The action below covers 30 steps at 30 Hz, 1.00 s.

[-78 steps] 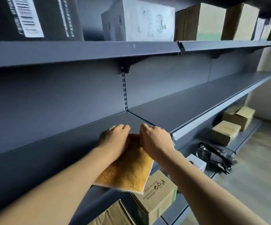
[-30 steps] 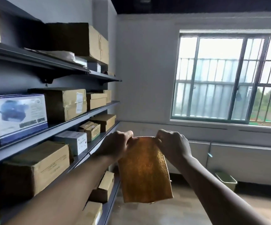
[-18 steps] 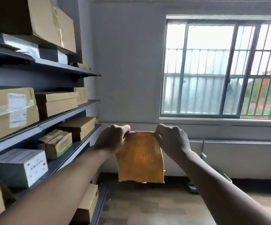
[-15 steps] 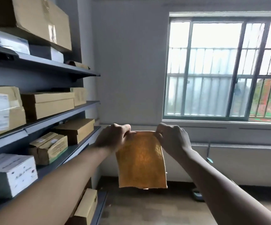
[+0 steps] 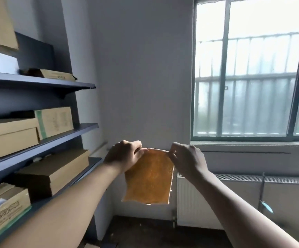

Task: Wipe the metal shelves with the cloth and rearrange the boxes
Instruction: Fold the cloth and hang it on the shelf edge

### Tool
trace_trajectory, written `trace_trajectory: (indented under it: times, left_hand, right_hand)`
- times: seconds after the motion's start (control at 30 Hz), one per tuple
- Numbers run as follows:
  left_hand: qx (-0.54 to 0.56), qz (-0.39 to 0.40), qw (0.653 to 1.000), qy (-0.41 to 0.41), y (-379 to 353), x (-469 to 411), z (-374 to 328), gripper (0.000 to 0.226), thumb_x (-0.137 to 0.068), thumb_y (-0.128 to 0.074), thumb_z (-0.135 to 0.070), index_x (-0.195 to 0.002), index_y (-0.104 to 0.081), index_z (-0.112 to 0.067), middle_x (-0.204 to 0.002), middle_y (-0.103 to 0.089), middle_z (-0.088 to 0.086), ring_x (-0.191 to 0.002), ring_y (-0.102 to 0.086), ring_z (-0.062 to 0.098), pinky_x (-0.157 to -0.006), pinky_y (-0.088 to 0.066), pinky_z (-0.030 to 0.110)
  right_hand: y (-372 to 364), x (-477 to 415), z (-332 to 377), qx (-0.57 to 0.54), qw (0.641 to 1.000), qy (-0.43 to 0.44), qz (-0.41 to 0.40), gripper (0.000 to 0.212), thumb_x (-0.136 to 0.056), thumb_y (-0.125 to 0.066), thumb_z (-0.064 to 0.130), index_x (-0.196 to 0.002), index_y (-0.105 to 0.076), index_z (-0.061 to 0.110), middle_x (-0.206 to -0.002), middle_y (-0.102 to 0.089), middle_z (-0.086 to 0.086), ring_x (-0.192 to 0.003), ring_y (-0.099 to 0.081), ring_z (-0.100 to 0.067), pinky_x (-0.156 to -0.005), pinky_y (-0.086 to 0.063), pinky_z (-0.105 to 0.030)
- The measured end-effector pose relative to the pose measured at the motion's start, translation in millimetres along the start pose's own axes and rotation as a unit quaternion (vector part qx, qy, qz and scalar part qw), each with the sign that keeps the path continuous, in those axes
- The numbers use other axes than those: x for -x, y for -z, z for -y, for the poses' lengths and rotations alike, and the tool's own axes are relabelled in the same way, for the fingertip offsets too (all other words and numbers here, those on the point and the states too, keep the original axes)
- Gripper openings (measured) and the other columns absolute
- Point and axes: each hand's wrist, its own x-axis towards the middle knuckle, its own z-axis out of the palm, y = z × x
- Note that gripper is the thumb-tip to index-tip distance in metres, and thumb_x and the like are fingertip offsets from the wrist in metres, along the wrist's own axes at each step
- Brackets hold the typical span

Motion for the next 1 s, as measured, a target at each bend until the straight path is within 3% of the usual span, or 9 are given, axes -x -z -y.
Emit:
trace_trajectory:
  times: [0.23,0.43,0.7,0.83,0.9,1.0]
  left_hand:
    - [0.052,-0.037,0.998,-0.002,-110.4,-123.4,43.9,0.035,-0.098,-0.055,-0.051,-0.075,-0.043,-0.028,-0.06,-0.047,-0.005,-0.067,-0.06,0.033,-0.062,-0.05,0.037]
    - [0.074,-0.066,0.994,-0.035,-183.0,-261.3,102.8,0.044,-0.095,-0.045,-0.064,-0.075,-0.045,-0.025,-0.057,-0.049,-0.004,-0.06,-0.055,0.028,-0.059,-0.048,0.035]
    - [0.113,-0.057,0.991,-0.044,-273.4,-390.3,135.5,0.039,-0.098,-0.054,-0.055,-0.073,-0.045,-0.025,-0.056,-0.046,-0.006,-0.058,-0.047,0.026,-0.058,-0.041,0.033]
    - [0.079,-0.078,0.993,-0.028,-284.2,-426.3,182.5,0.04,-0.098,-0.055,-0.054,-0.071,-0.047,-0.025,-0.052,-0.044,-0.01,-0.051,-0.046,0.014,-0.054,-0.034,0.029]
    - [0.037,-0.076,0.996,-0.004,-288.5,-429.4,216.2,0.039,-0.098,-0.055,-0.054,-0.072,-0.048,-0.026,-0.051,-0.042,-0.012,-0.049,-0.044,0.007,-0.055,-0.034,0.028]
    - [-0.012,-0.078,0.995,0.067,-284.4,-430.2,272.1,0.039,-0.097,-0.056,-0.055,-0.071,-0.047,-0.027,-0.052,-0.043,-0.01,-0.052,-0.046,0.012,-0.055,-0.037,0.031]
  right_hand:
    - [-73.6,-121.0,-73.8,0.03,0.997,0.041,-0.049,0.018,-0.094,-0.067,0.039,-0.089,-0.073,0.022,-0.08,-0.074,-0.001,-0.075,-0.069,-0.027,-0.061,-0.047,-0.031]
    - [-126.5,-251.1,-127.3,0.053,0.994,0.06,-0.067,0.016,-0.094,-0.068,0.035,-0.086,-0.074,0.021,-0.078,-0.073,-0.001,-0.07,-0.069,-0.026,-0.06,-0.049,-0.03]
    - [-186.4,-377.1,-198.6,0.053,0.997,0.026,-0.052,0.015,-0.095,-0.07,0.036,-0.092,-0.077,0.022,-0.084,-0.075,-0.001,-0.071,-0.066,-0.022,-0.061,-0.044,-0.027]
    - [-245.4,-442.0,-202.5,-0.004,0.997,0.049,-0.051,0.012,-0.094,-0.07,0.035,-0.094,-0.077,0.025,-0.088,-0.076,0.001,-0.076,-0.069,-0.022,-0.055,-0.032,-0.018]
    - [-284.7,-474.2,-193.3,-0.025,0.997,0.069,-0.022,0.012,-0.095,-0.067,0.038,-0.094,-0.076,0.03,-0.088,-0.075,0.004,-0.077,-0.069,-0.022,-0.058,-0.04,-0.023]
    - [-345.4,-522.8,-161.8,-0.077,0.99,0.121,0.015,0.016,-0.094,-0.064,0.042,-0.094,-0.075,0.03,-0.083,-0.073,0.004,-0.077,-0.069,-0.023,-0.063,-0.051,-0.029]
